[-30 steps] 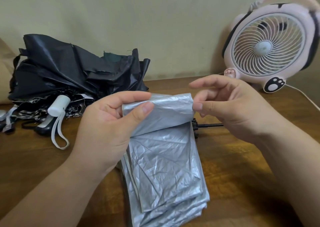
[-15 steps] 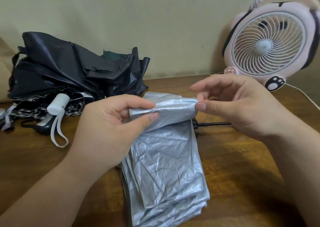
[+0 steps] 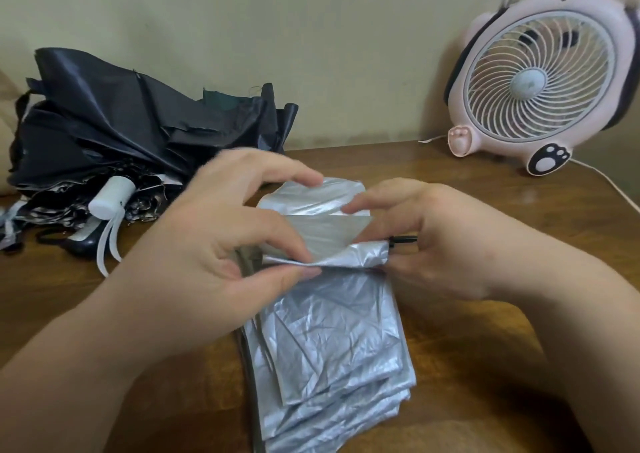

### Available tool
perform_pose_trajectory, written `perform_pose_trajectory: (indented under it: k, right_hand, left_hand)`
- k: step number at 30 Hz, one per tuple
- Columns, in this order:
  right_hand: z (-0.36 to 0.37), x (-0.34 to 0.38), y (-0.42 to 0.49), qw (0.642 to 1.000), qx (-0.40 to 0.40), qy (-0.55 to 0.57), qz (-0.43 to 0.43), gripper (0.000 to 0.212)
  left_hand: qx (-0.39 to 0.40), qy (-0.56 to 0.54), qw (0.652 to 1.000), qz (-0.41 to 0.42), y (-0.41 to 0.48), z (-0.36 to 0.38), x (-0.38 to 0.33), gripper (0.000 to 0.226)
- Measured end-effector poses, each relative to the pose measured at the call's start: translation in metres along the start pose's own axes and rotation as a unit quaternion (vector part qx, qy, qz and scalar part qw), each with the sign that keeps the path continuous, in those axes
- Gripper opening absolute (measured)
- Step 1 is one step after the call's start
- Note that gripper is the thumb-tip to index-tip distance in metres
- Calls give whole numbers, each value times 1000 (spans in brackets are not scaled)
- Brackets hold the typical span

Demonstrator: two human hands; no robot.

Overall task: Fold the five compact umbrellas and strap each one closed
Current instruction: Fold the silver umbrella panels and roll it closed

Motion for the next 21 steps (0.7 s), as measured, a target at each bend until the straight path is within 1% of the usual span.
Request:
perform_pose_trajectory:
  k: [3, 5, 6, 7, 8, 9, 11, 12, 14, 17, 19, 21]
  right_hand:
    - [5, 0, -3, 997, 68, 15, 30, 24]
    - [11, -1, -4, 991, 120, 8, 66, 25]
    - [14, 0, -4, 987, 141, 4, 77, 26]
    - [17, 1, -4, 983, 161, 0, 86, 26]
    - [20, 1, -5, 979, 179, -5, 95, 27]
    - [22, 2, -6, 975, 195, -10, 104, 28]
    - [24, 1, -8, 971, 210, -16, 115, 29]
    - [24, 1, -8, 970, 213, -15, 117, 30]
    - [24, 1, -10, 970, 212, -14, 116, 31]
    - [21, -1, -10, 976, 187, -12, 110, 28]
    - [15, 0, -6, 986, 138, -15, 88, 17]
    - [9, 2, -4, 994, 90, -25, 64, 9]
  left_hand:
    - [72, -121, 990, -18, -2, 19, 11, 16]
    - [81, -171, 980, -58, -3, 30, 20, 26]
    - [72, -165, 981, -74, -2, 34, 26, 29]
    - [68, -133, 985, -90, -1, 39, 30, 31]
    - [82, -84, 987, -107, 0, 46, 34, 37]
    - [119, -30, 985, -123, 2, 55, 37, 44]
    - [230, 50, 960, -154, 1, 79, 41, 63]
    - [278, 81, 943, -163, -1, 89, 42, 70]
    - [332, 131, 918, -173, -6, 102, 42, 80]
    - [359, 152, 902, -187, -11, 110, 41, 89]
    - [366, 150, 899, -187, -12, 113, 40, 93]
    - [369, 143, 900, -181, -12, 114, 38, 90]
Point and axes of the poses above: each hand's wrist, its own y-axis towards the middle knuckle, its own z-axis out of the palm, x = y × z, the point moved 7 cm from there along y, towards the middle knuckle, and after that the axes turned 10 degrees about x, right-handed, at the moved point
